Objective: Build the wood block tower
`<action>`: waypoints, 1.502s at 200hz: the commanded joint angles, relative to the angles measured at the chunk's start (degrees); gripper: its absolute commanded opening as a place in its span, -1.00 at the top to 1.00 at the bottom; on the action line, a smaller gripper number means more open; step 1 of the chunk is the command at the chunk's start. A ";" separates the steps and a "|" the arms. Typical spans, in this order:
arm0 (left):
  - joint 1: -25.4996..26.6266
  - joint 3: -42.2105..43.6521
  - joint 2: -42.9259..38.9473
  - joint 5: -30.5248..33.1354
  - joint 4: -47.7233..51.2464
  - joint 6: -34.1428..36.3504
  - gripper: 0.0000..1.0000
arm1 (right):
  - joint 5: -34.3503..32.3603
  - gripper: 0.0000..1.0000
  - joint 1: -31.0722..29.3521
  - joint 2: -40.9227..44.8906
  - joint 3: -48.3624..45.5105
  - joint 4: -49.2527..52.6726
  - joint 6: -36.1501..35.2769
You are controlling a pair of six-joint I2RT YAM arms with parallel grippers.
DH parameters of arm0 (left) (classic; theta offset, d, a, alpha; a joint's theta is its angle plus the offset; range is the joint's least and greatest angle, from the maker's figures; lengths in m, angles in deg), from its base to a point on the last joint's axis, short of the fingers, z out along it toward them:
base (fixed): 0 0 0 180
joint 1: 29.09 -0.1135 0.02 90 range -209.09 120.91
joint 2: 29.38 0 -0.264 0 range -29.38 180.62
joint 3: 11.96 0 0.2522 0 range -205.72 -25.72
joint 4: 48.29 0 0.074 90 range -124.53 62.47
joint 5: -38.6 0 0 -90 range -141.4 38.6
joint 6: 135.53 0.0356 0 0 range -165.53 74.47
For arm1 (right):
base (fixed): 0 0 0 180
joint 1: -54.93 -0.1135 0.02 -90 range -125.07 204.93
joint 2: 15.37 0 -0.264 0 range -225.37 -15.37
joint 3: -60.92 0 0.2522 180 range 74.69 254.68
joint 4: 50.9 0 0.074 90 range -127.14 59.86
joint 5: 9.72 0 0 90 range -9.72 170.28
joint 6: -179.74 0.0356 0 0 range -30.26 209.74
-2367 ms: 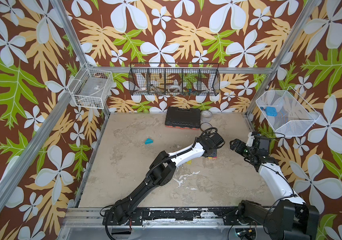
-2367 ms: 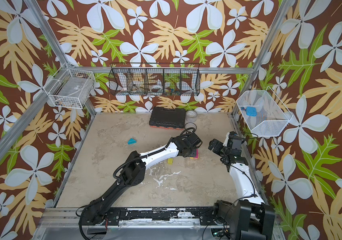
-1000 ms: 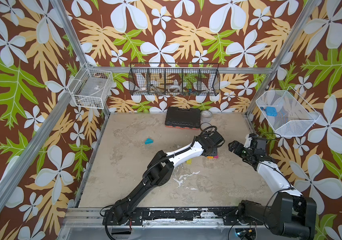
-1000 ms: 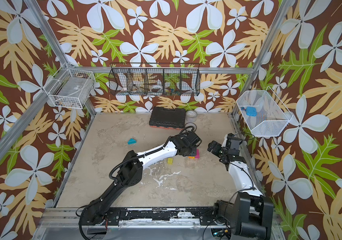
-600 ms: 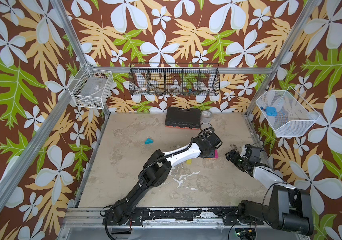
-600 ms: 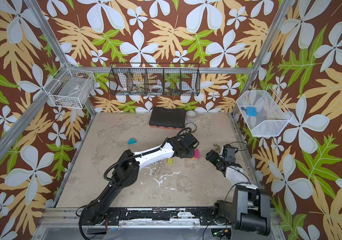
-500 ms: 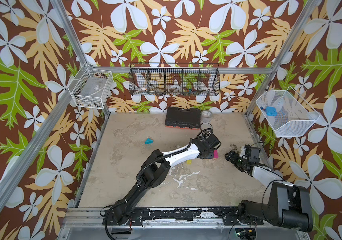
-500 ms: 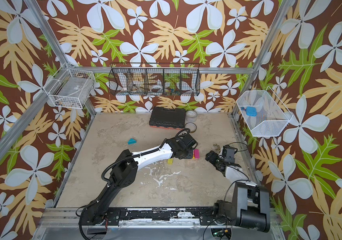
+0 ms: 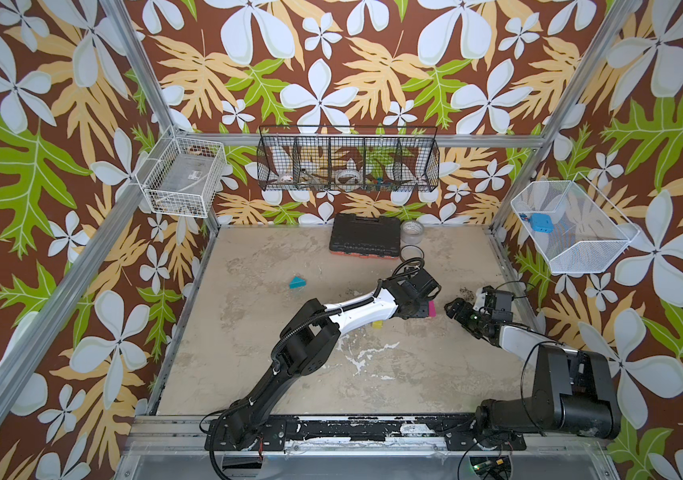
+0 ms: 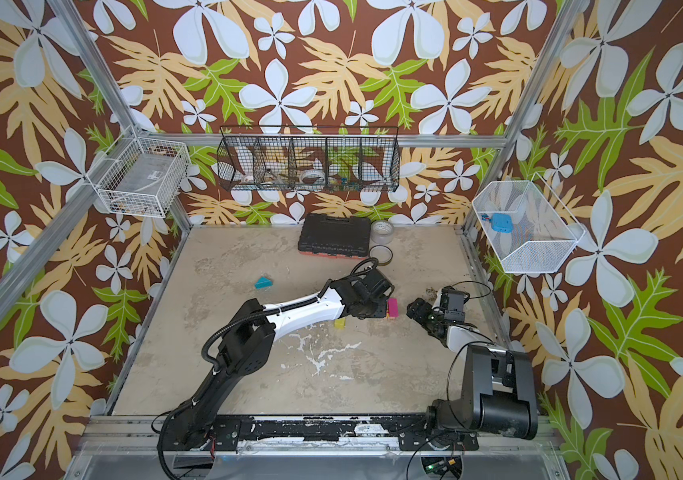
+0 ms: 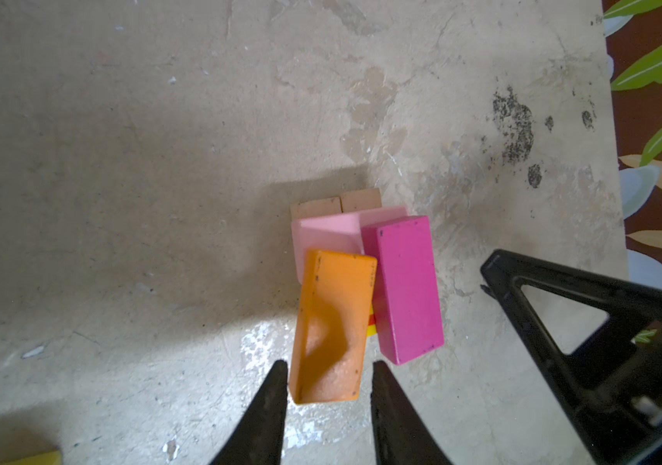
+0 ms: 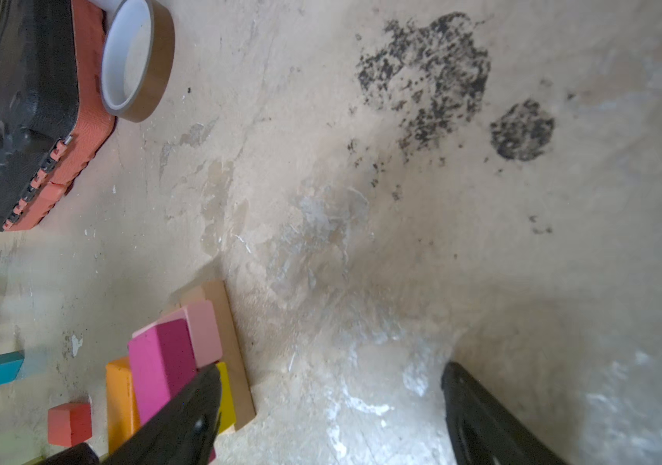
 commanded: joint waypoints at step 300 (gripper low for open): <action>-1.13 -2.13 3.00 -2.47 -1.57 -1.11 0.53 | -1.52 -0.71 -3.03 -3.11 0.80 -0.08 0.53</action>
